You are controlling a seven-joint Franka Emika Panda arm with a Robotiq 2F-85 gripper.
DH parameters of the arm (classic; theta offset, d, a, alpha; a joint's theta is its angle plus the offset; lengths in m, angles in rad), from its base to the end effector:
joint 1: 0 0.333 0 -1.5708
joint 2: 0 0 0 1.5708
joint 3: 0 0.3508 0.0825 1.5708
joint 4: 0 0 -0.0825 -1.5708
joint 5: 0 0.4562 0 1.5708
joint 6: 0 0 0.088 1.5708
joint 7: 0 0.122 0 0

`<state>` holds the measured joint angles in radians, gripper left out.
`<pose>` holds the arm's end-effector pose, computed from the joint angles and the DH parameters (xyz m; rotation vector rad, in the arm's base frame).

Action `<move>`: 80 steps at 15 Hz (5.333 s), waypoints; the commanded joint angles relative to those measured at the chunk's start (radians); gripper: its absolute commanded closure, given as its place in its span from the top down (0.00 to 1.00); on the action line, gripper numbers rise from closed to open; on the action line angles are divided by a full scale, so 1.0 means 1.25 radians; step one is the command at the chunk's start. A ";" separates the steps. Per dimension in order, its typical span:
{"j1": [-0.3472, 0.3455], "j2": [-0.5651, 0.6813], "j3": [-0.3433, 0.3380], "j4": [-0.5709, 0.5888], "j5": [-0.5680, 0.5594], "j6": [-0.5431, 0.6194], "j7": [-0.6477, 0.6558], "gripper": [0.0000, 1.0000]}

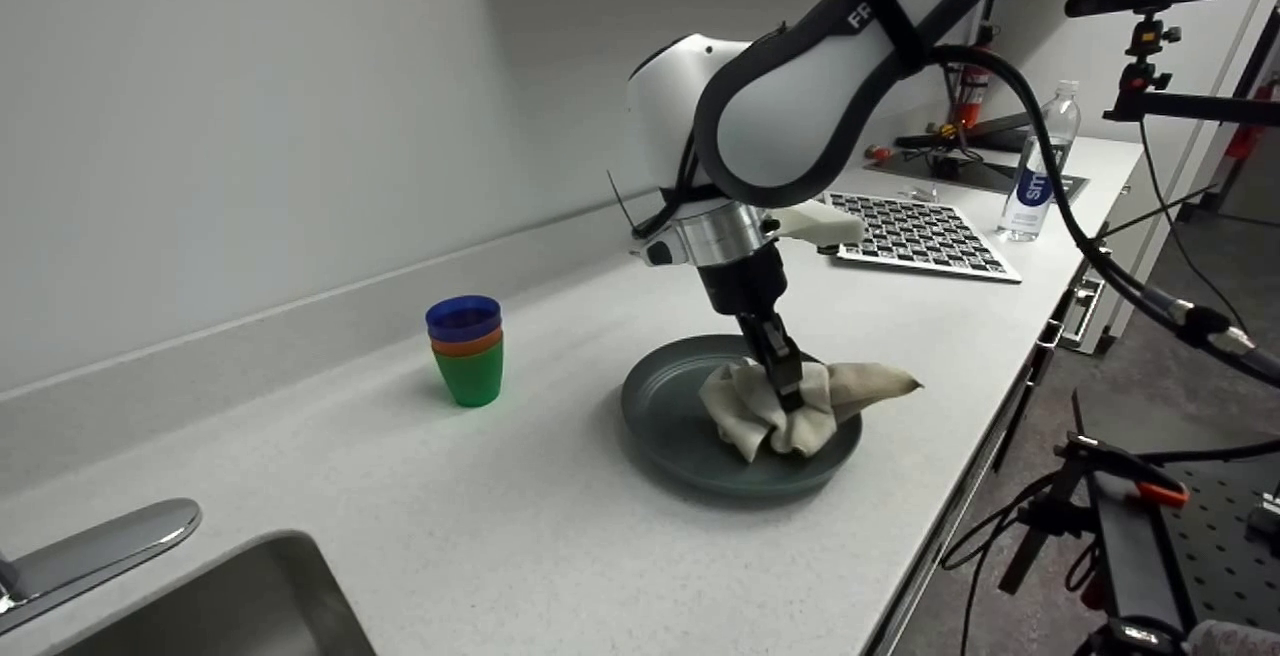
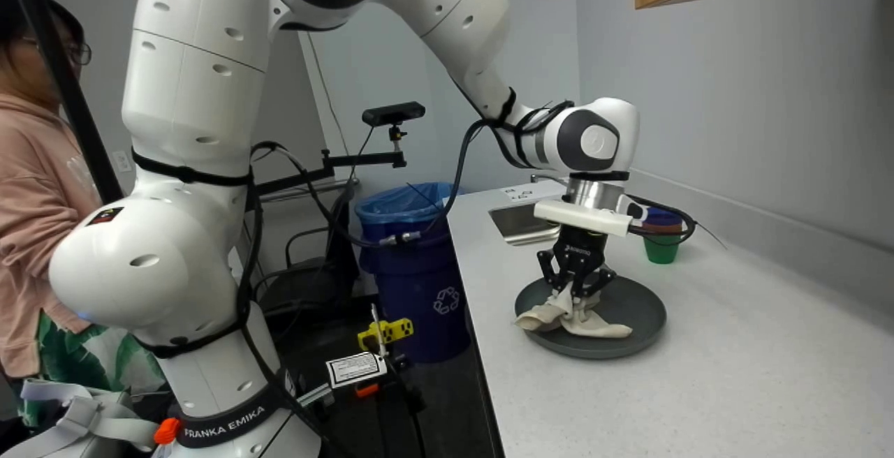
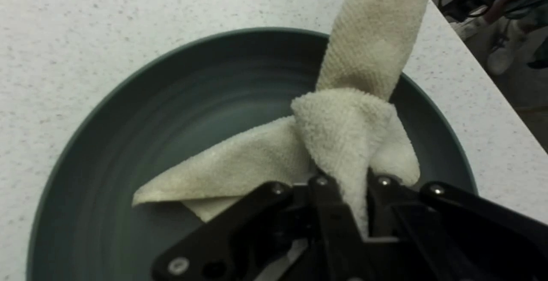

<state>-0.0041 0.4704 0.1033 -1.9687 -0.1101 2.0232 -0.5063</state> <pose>0.6198 0.0546 0.1677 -2.8619 -1.0011 0.6322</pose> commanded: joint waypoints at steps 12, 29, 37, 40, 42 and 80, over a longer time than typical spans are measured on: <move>-0.012 0.016 -0.049 0.051 -0.047 0.193 0.055 0.04; -0.086 0.055 0.004 0.157 0.156 0.003 -0.034 0.04; -0.101 0.054 -0.035 0.139 0.136 0.033 0.004 0.04; -0.094 0.048 -0.029 0.091 0.125 0.019 -0.002 0.04; -0.090 0.046 -0.018 0.061 0.125 0.003 -0.014 0.04; -0.152 -0.450 -0.230 -0.548 0.037 0.517 0.283 0.92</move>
<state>-0.1635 0.0811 -0.1695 -2.4745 -0.1185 2.5985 -0.0917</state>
